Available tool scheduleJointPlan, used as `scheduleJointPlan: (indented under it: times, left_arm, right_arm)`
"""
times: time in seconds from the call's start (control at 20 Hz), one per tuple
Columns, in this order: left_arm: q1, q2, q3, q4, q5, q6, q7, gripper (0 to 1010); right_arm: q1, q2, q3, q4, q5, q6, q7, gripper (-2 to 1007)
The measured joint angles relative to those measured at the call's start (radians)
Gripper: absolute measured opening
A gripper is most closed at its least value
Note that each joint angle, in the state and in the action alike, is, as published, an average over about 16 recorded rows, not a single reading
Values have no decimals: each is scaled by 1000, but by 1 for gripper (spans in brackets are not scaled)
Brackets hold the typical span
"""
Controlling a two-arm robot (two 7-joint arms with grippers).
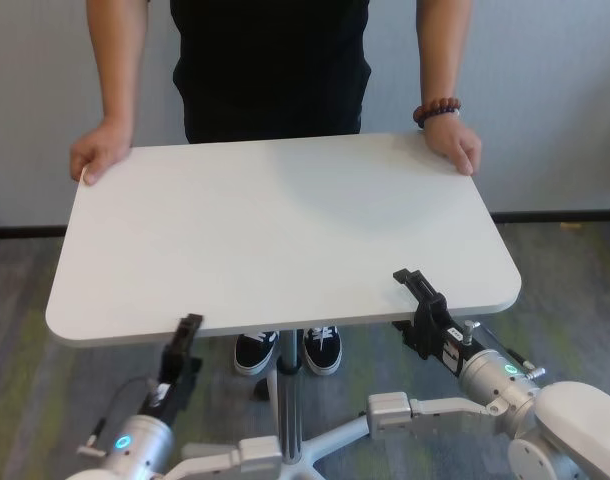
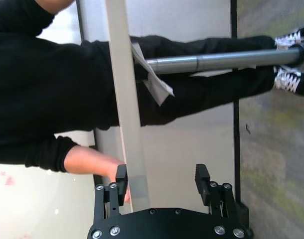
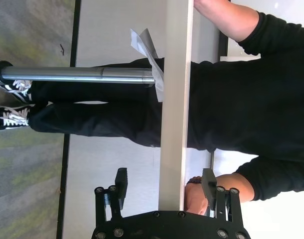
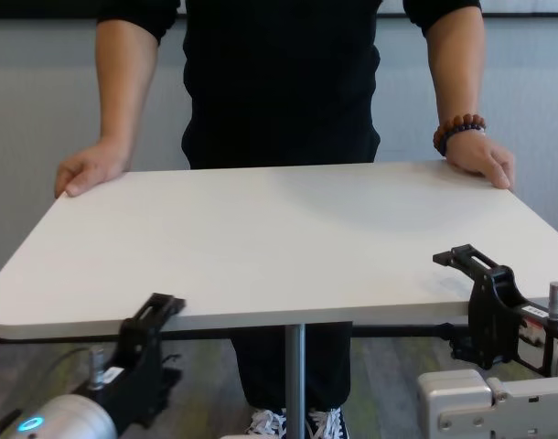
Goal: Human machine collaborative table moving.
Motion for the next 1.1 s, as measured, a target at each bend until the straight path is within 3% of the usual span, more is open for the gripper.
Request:
scheduleJointPlan:
  times: [0.25,0.5,0.75,1.1]
  left_arm:
    - [69,34,-29,-93,-13,15,9,942]
    - [175,84,-82,-223,-67,1,14,994]
    - [291,135,-150,-351,-170,-60,8,1001]
    - [431,192,-256,-490,-380,-204,-27,1001]
  right_arm:
    - [-42,31,9,-68,16,-8,3,964]
    - [-110,78,26,-176,45,-27,7,1000]
    - [-193,127,51,-296,98,-73,6,1003]
    - [-305,186,100,-440,237,-191,3,1003]
